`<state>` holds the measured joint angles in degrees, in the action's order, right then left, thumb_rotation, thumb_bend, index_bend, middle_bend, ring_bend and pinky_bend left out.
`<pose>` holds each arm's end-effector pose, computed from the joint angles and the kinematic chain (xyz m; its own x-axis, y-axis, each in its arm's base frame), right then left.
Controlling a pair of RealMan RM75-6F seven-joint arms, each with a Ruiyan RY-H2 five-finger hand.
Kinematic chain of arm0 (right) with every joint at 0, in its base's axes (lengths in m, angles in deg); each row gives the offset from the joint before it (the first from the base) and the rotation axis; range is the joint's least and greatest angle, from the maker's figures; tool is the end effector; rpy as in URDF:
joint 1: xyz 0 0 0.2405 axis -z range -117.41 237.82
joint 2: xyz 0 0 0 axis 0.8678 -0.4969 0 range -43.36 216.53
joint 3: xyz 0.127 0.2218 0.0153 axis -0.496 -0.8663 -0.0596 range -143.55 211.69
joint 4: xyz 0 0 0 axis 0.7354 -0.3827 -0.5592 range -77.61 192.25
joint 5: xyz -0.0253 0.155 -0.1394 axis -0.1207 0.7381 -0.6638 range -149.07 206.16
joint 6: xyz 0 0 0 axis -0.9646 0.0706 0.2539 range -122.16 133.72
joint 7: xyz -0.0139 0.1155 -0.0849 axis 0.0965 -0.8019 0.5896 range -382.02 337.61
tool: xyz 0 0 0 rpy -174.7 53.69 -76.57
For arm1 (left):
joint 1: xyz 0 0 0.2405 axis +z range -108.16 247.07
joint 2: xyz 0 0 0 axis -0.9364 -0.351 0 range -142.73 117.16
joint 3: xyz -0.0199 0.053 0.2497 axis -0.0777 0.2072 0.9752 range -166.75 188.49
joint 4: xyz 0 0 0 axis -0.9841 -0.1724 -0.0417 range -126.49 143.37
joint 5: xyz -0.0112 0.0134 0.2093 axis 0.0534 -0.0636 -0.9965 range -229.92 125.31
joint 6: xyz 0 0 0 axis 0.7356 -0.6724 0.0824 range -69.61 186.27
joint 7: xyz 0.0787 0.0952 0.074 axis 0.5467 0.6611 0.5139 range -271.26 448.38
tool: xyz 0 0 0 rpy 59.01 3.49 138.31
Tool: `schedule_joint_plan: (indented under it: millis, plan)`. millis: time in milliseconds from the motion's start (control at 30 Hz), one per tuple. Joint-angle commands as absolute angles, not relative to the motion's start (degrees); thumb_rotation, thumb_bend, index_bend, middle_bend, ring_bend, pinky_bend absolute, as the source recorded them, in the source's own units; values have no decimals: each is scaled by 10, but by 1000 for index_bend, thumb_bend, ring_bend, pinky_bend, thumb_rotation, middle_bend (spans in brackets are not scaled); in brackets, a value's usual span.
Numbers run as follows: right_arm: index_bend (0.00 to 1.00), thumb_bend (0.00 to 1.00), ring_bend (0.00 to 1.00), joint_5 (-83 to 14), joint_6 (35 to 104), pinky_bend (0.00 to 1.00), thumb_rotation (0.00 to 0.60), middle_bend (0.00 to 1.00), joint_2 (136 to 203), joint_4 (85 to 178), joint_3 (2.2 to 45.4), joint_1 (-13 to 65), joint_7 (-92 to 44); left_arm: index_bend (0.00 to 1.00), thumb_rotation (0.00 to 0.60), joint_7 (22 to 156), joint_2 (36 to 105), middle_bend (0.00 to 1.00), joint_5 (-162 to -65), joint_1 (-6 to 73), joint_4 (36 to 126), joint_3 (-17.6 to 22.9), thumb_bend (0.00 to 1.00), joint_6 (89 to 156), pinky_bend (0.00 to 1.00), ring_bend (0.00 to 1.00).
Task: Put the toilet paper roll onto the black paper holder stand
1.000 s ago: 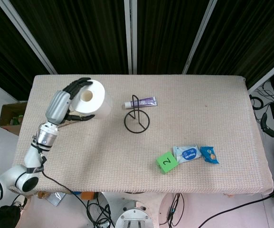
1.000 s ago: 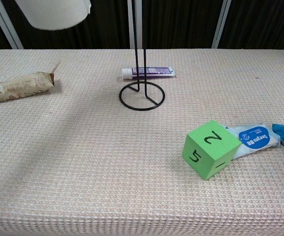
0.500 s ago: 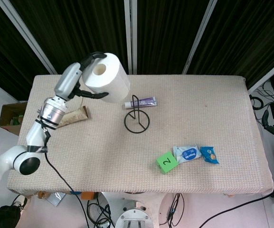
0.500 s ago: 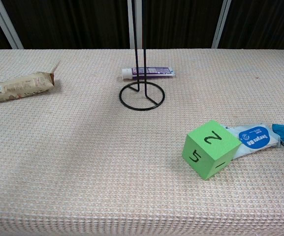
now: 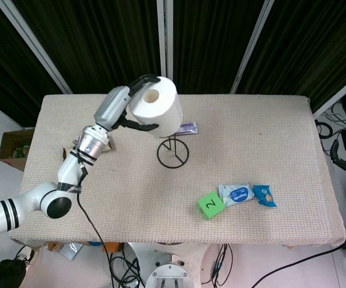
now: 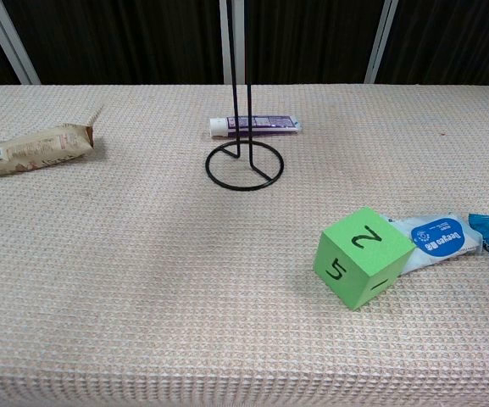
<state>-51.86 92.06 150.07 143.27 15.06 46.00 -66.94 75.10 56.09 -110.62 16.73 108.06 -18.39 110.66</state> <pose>-0.2749 -0.2808 0.2299 -0.3414 0.2379 0.9093 -0.9180 -0.2920 -0.2683 -0.0119 0.4005 0.1331 -0.1834 0.2498 0.9508 0.8470 -0.4507 0.2818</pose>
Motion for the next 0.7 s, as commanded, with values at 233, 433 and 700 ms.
schedule_joint_plan:
  millis: [233,433,700]
  plan:
    - [0,491,0,-519,924,0,600,0,1501,1430,151,462,-673,260,600,759,579,408,-1107,156,1084,-176,322,1115,388,274]
    - [0,491,0,-514,923,0,600,0,1503,1423,150,466,-683,260,600,768,589,408,-1100,152,1079,-171,322,1121,388,274]
    - [0,492,0,-512,922,0,600,0,1502,1420,148,466,-687,261,600,787,598,408,-1105,145,1071,-163,322,1127,385,274]
